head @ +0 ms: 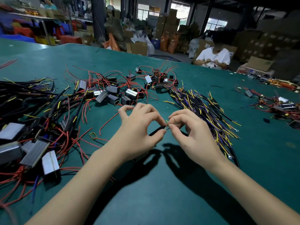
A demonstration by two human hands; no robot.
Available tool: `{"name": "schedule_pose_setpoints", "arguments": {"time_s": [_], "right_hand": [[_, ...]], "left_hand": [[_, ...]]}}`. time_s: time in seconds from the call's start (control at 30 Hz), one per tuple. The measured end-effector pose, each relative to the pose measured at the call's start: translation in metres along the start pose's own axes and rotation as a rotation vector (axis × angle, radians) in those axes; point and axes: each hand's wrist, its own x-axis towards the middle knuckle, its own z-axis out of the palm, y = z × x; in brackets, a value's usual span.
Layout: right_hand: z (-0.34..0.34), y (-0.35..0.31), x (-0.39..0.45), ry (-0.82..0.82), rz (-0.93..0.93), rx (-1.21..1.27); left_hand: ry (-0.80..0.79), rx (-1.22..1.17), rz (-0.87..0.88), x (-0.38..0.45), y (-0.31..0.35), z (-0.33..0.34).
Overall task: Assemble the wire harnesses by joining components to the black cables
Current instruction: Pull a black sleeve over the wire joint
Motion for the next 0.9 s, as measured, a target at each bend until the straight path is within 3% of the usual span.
{"name": "schedule_pose_setpoints", "arguments": {"time_s": [0.17, 0.3, 0.37, 0.43, 0.5, 0.53, 0.6, 0.67, 0.73, 0.9], "right_hand": [[-0.004, 0.000, 0.003, -0.078, 0.147, 0.094], [-0.003, -0.001, 0.001, -0.048, 0.101, 0.059], [-0.003, -0.003, -0.001, 0.004, -0.035, -0.015], [0.001, -0.005, -0.002, 0.074, -0.292, -0.237], [0.009, -0.002, -0.006, 0.150, -0.484, -0.440], [0.012, 0.000, -0.007, 0.180, -0.476, -0.439], [0.016, 0.001, -0.008, 0.190, -0.306, -0.264], [0.015, 0.002, -0.006, 0.170, -0.119, -0.065], [0.013, 0.002, -0.003, 0.159, 0.005, 0.037], [0.007, 0.000, 0.001, 0.096, 0.091, 0.126]], "left_hand": [[0.075, 0.089, 0.074, -0.001, 0.002, -0.001], [0.082, -0.133, -0.116, 0.001, 0.006, 0.002], [-0.005, -0.326, -0.320, 0.005, 0.006, 0.003], [-0.150, -0.538, -0.509, 0.008, 0.000, 0.001], [-0.263, -0.671, -0.612, 0.009, -0.003, -0.005], [-0.282, -0.680, -0.615, 0.009, -0.004, -0.007], [-0.199, -0.479, -0.514, 0.007, -0.004, -0.003], [-0.015, -0.174, -0.310, 0.003, -0.002, 0.000], [0.094, -0.067, -0.145, 0.001, 0.000, 0.000], [0.109, 0.182, 0.082, 0.000, -0.001, -0.003]]}}
